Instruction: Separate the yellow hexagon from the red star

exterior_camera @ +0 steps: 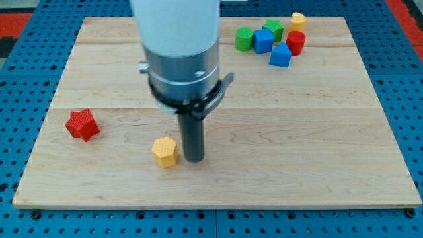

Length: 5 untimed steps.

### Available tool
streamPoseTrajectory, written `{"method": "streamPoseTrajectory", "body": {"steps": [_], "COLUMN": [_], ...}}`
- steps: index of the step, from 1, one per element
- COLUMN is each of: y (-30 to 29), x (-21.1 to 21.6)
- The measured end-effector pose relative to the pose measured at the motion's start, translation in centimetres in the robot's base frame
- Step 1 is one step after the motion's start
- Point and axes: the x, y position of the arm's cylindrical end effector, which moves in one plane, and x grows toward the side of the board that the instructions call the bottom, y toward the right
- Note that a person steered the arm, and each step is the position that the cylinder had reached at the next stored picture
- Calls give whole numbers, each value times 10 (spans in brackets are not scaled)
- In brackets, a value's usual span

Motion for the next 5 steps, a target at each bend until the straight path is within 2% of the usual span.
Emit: {"method": "streamPoseTrajectory", "body": {"steps": [1,2,3,4,5], "y": [2,-70,-60,5,-51], "x": [-64,-46,-9,-3,-38]}}
